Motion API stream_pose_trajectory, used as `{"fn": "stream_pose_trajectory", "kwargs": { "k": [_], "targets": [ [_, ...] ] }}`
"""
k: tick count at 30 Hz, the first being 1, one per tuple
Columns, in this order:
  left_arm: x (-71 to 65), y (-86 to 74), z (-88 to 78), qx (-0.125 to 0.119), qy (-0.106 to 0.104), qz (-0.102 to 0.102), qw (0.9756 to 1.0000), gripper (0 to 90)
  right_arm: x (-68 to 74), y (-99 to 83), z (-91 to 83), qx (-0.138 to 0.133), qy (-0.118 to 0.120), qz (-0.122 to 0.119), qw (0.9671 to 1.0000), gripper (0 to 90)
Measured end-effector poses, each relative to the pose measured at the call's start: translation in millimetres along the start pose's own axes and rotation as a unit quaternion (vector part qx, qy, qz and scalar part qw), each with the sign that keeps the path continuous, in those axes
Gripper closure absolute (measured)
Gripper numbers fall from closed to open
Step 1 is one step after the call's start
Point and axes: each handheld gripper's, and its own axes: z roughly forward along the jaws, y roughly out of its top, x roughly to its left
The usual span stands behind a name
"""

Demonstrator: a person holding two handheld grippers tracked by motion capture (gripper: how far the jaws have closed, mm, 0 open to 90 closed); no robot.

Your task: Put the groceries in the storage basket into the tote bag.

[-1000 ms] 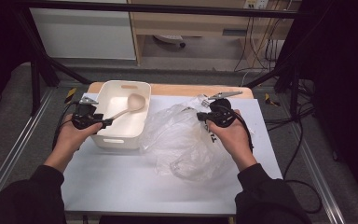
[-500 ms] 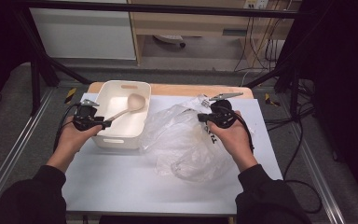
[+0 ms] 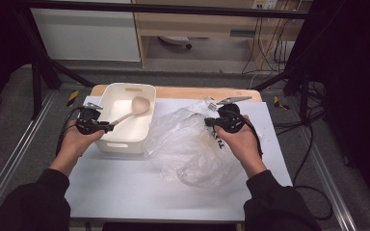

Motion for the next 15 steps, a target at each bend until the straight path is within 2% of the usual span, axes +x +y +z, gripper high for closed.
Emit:
{"fn": "stream_pose_trajectory", "kwargs": {
  "k": [4, 8, 15],
  "targets": [
    [-2.3, 0.4, -0.5, -0.001, 0.008, 0.007, 0.9999, 70.2, 0.0, -0.2, 0.0, -0.001, 0.0, -0.001, 1.0, 90.0],
    [-2.3, -0.8, -2.7, -0.009, 0.015, 0.004, 0.9998, 70.4, -0.4, -0.4, -0.5, 0.0, 0.0, 0.0, 1.0, 90.0],
    [-2.2, 0.3, -19.1, -0.04, 0.018, 0.0, 0.9991, 70.6, -0.5, -0.4, -0.2, 0.001, 0.001, 0.0, 1.0, 90.0]
  ]
}}
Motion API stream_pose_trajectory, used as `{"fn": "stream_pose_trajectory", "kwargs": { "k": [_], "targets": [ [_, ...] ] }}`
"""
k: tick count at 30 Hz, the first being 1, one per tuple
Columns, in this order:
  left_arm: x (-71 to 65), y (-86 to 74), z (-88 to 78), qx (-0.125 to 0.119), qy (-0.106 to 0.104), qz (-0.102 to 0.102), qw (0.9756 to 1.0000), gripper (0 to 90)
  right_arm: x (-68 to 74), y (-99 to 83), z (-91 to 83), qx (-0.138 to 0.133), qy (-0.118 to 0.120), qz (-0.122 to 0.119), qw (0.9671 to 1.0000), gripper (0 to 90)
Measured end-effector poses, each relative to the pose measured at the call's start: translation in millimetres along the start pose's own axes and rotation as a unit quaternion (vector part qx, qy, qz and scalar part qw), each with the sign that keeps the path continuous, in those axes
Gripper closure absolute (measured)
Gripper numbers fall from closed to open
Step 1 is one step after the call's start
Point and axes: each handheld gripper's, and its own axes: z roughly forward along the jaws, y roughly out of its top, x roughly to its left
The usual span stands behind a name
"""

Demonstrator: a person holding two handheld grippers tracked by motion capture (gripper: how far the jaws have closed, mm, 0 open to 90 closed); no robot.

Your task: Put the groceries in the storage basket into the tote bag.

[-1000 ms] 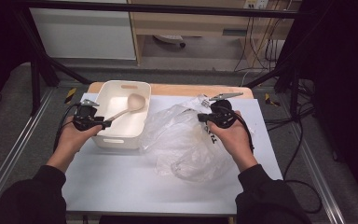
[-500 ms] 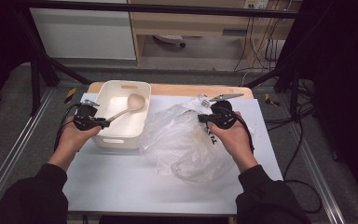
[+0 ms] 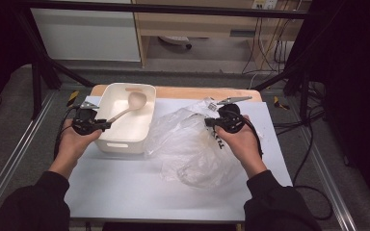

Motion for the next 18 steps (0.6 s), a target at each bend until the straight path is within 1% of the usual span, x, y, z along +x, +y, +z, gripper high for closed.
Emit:
{"fn": "stream_pose_trajectory", "kwargs": {
  "k": [2, 7, 10, 11, 14, 15, 18],
  "targets": [
    [-0.8, 1.2, -9.0, -0.01, -0.003, 0.003, 0.9999, 70.7, 0.0, 0.1, 0.6, 0.0, 0.0, -0.001, 1.0, 90.0],
    [-9.3, 2.5, -34.7, -0.028, -0.011, 0.028, 0.9992, 70.7, 0.9, 1.1, 1.5, 0.004, 0.003, 0.0, 1.0, 90.0],
    [-16.8, 0.5, -51.2, -0.041, -0.021, 0.044, 0.9979, 70.7, 1.1, 1.3, 1.7, 0.004, 0.005, 0.002, 1.0, 90.0],
    [-18.6, -0.1, -55.1, -0.044, -0.023, 0.047, 0.9977, 70.7, 1.1, 1.5, 1.6, 0.005, 0.006, 0.004, 1.0, 90.0],
    [-25.9, -2.5, -71.1, -0.055, -0.041, 0.053, 0.9962, 70.7, 0.8, 2.0, 2.1, 0.006, 0.007, 0.005, 0.9999, 90.0],
    [-27.4, -2.9, -74.5, -0.057, -0.045, 0.053, 0.9959, 70.7, 0.8, 2.2, 2.3, 0.006, 0.008, 0.005, 0.9999, 90.0],
    [-35.2, -5.0, -89.0, -0.063, -0.053, 0.064, 0.9946, 70.7, 0.8, 2.8, 3.1, 0.006, 0.009, 0.005, 0.9999, 90.0]
  ]
}}
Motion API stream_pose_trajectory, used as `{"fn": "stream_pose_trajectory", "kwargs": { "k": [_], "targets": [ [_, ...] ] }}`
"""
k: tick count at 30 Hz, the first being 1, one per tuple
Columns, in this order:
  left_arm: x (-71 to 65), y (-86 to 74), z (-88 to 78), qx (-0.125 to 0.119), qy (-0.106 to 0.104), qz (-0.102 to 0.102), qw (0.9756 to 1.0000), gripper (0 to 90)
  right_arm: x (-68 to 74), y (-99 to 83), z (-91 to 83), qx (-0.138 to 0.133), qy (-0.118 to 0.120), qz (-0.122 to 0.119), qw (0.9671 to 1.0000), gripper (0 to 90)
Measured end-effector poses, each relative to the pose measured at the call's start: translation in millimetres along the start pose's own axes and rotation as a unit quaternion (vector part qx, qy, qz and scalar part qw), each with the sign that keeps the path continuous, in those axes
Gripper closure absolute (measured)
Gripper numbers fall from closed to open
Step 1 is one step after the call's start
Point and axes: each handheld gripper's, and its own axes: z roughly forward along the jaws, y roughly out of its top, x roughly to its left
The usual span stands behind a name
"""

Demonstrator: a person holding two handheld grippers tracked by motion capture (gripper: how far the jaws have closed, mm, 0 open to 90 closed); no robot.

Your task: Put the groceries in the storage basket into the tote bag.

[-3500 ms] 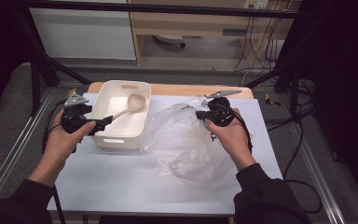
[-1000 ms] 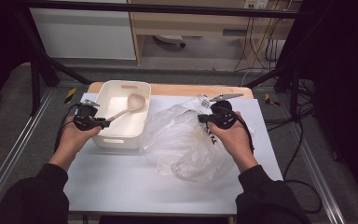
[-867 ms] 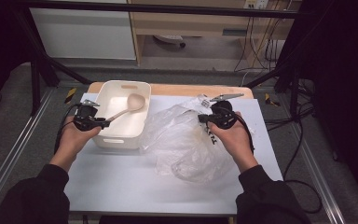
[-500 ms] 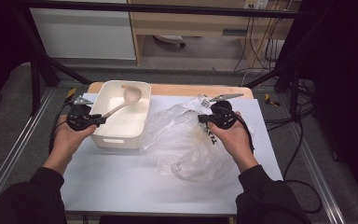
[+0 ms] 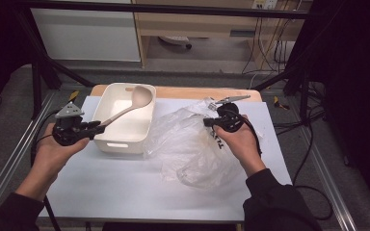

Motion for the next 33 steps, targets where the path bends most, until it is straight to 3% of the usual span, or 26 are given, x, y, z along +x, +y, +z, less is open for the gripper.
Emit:
{"fn": "stream_pose_trajectory", "kwargs": {
  "k": [8, 14, 22, 27, 33],
  "targets": [
    [-25.3, -1.3, -25.8, -0.015, -0.029, 0.018, 0.9993, 70.7, -0.6, 1.5, 0.8, 0.003, 0.005, 0.006, 1.0, 90.0],
    [-48.4, -4.7, -34.4, -0.015, -0.059, 0.033, 0.9976, 70.7, 0.1, 1.7, 2.7, 0.006, 0.005, 0.006, 1.0, 90.0],
    [-64.7, -11.9, -30.3, -0.004, -0.081, 0.049, 0.9955, 70.7, 2.4, 1.7, 3.8, 0.008, 0.001, 0.0, 1.0, 90.0],
    [-78.8, -17.0, -25.1, 0.008, -0.094, 0.066, 0.9933, 70.7, 3.8, 2.1, 6.7, 0.011, 0.002, -0.002, 0.9999, 90.0],
    [-95.8, -21.8, -17.4, 0.016, -0.12, 0.073, 0.9899, 70.7, 4.4, 2.1, 9.0, 0.013, 0.003, -0.002, 0.9999, 90.0]
  ]
}}
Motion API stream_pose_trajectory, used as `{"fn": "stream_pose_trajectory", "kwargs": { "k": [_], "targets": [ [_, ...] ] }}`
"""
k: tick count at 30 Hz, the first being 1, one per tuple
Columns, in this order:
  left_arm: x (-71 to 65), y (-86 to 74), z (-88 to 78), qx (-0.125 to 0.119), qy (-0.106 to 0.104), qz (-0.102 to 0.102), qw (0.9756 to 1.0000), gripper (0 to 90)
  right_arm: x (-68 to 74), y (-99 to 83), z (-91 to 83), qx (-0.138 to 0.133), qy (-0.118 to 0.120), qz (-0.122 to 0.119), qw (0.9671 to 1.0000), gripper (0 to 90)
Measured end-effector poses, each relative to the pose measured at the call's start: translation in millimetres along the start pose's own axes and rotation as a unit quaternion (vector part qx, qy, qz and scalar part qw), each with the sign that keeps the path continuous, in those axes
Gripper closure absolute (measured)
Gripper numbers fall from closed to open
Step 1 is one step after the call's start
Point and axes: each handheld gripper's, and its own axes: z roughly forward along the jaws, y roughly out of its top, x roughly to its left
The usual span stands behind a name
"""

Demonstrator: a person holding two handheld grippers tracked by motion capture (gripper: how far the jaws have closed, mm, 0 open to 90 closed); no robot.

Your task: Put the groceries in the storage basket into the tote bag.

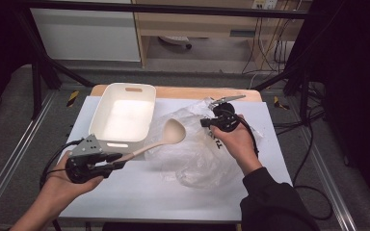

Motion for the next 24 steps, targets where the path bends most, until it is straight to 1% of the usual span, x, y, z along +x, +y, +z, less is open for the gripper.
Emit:
{"fn": "stream_pose_trajectory", "kwargs": {
  "k": [2, 5, 13, 18, 21, 24],
  "targets": [
    [-4.0, -0.1, 4.1, 0.002, -0.009, 0.0, 1.0, 70.7, 0.1, 0.0, 0.3, 0.0, 0.0, 0.0, 1.0, 90.0],
    [-9.7, 0.3, 10.9, 0.009, -0.009, 0.009, 0.9999, 70.7, -0.1, 0.0, 0.8, 0.001, -0.001, -0.001, 1.0, 90.0],
    [-18.4, -0.3, 30.3, 0.025, -0.022, 0.014, 0.9994, 70.7, 0.3, 0.0, -0.2, -0.001, 0.0, 0.001, 1.0, 90.0],
    [-21.2, -3.0, 44.5, 0.033, -0.021, 0.016, 0.9991, 70.7, 1.8, -2.0, 1.0, -0.002, 0.003, 0.002, 1.0, 90.0],
    [-20.0, -5.4, 54.5, 0.037, -0.012, 0.015, 0.9991, 70.7, 1.8, -2.5, 1.0, -0.005, 0.004, 0.001, 1.0, 90.0],
    [-19.1, -5.9, 64.0, 0.041, -0.009, 0.018, 0.999, 70.7, 2.1, -2.2, 0.3, -0.006, 0.005, 0.003, 1.0, 90.0]
  ]
}}
